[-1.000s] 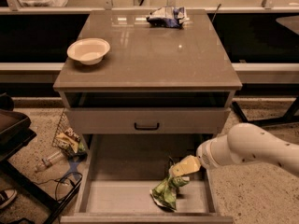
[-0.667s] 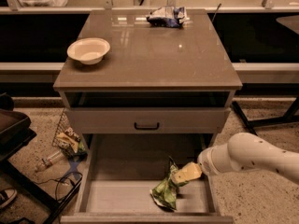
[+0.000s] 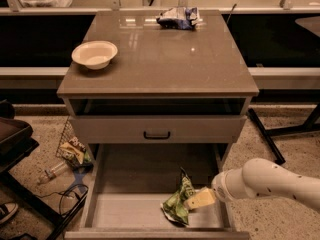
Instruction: Pick green jalapeno chip bag from middle drawer and place on counter
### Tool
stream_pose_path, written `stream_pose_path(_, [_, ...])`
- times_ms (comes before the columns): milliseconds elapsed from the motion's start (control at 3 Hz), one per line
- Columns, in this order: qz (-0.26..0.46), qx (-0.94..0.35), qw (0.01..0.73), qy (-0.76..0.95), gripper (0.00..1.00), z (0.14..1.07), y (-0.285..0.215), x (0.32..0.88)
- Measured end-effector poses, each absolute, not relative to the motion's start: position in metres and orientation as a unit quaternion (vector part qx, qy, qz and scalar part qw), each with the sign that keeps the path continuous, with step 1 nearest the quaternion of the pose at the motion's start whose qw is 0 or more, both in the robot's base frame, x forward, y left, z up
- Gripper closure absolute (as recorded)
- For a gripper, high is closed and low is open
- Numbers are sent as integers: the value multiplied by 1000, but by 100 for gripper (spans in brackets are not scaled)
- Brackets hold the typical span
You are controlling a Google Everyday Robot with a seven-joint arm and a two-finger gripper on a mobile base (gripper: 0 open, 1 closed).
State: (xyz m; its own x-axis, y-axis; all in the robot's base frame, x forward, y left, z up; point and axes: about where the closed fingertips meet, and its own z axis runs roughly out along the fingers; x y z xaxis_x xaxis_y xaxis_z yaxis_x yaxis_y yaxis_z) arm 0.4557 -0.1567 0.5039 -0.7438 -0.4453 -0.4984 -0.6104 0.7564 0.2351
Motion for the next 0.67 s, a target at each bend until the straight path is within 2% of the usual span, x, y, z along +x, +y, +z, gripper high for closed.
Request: stream_pose_path(667, [250, -275, 201, 906, 0, 455, -133, 481])
